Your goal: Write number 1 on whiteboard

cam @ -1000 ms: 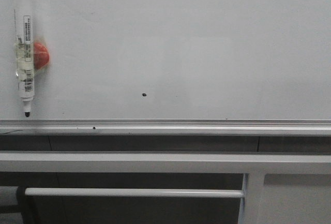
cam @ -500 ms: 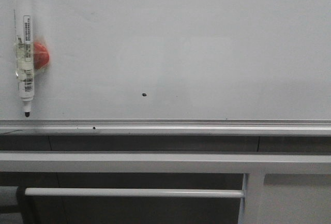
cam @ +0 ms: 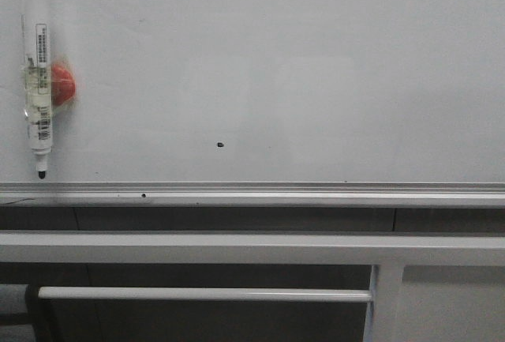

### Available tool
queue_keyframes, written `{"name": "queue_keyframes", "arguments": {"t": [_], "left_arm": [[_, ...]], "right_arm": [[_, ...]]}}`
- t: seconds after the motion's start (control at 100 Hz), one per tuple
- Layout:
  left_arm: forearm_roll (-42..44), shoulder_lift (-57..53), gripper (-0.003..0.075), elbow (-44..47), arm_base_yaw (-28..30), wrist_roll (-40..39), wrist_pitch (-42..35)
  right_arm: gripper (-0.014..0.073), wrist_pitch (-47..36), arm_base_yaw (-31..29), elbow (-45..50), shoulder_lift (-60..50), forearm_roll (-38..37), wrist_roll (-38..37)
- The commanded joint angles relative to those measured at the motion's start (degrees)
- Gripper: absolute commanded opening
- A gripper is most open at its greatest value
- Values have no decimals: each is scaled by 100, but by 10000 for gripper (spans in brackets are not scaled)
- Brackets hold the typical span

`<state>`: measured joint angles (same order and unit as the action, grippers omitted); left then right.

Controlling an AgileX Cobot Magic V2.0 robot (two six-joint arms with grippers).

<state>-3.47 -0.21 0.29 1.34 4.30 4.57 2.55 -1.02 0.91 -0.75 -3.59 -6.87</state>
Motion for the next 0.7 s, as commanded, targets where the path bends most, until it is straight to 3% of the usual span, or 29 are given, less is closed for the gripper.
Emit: {"name": "queue_keyframes", "arguments": {"t": [0.0,0.11,0.25,0.36,0.45,0.6,0.69], "left_arm": [[97,-145,-20,35,8,-8,-616],[524,-145,-20,35,8,-7,-712],[-675,-134,-20,35,-41,-52,-1207],[-1545,-134,-20,35,-53,-52,-1317],[-1559,-134,-20,35,-53,-52,-1338],[-1641,-134,-20,35,-53,-52,-1338],[-2564,-134,-20,35,-53,-52,-1557]], "right_arm": [[-64,-1148,8,140,-68,11,51],[-64,-2424,8,140,-68,11,51],[-64,-3352,8,140,-68,11,40],[-64,-3268,8,140,-68,11,-20],[-63,-2963,8,140,-68,86,-150],[-64,-2268,8,140,-68,86,-1084],[-63,-2001,8,140,-68,134,-1312]]}}
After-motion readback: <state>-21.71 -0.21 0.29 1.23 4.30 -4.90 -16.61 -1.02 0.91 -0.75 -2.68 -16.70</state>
